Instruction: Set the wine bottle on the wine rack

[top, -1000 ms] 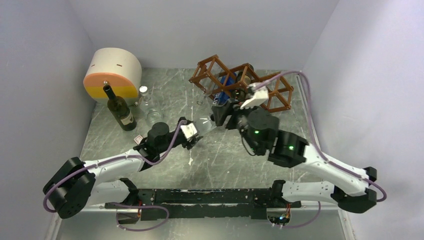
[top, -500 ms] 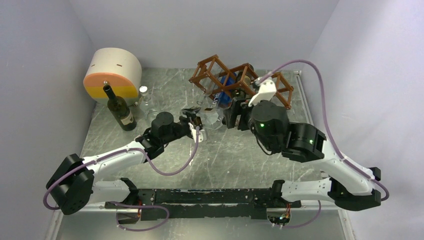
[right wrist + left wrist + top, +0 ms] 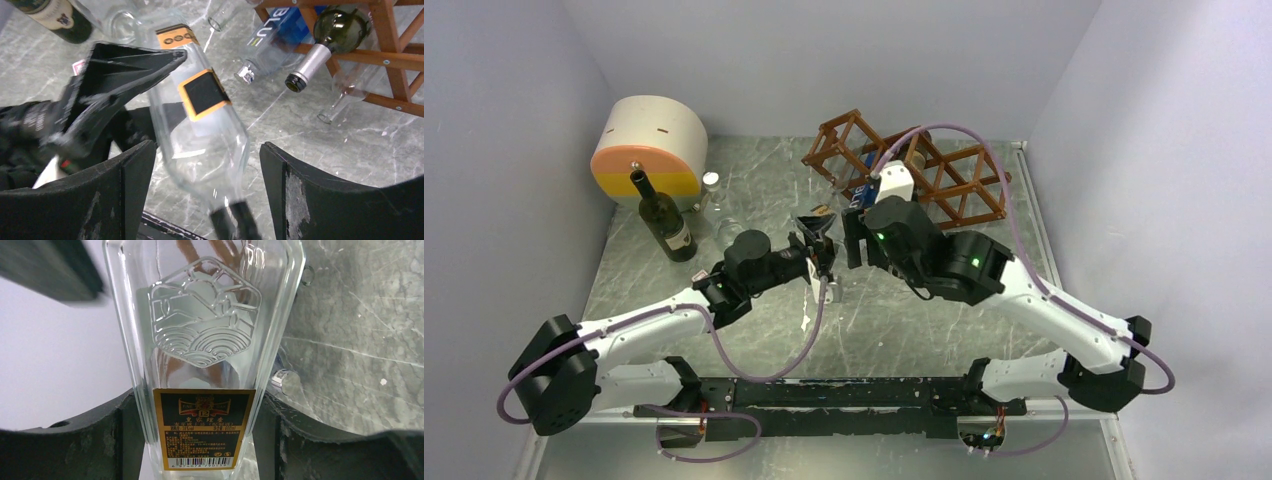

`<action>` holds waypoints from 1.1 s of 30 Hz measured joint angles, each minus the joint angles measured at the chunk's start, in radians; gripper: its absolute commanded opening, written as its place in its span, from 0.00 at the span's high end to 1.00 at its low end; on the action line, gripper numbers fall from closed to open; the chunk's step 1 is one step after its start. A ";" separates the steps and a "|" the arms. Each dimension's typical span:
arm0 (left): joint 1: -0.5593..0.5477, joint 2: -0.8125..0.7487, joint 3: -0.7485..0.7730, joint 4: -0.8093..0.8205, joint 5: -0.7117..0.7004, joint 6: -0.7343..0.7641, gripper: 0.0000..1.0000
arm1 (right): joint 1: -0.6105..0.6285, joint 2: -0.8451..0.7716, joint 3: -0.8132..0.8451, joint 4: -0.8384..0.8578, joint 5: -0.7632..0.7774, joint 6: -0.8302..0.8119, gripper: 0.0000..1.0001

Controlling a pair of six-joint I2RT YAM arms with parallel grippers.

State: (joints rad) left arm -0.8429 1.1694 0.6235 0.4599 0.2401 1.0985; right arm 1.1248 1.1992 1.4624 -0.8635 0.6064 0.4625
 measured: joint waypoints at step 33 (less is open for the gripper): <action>-0.031 -0.023 -0.034 -0.097 -0.010 0.109 0.93 | -0.188 0.019 -0.174 0.097 -0.439 -0.174 0.10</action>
State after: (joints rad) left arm -0.8734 1.1461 0.5896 0.3634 0.2298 1.2072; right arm 0.9371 1.2182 1.2881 -0.7662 0.1673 0.2890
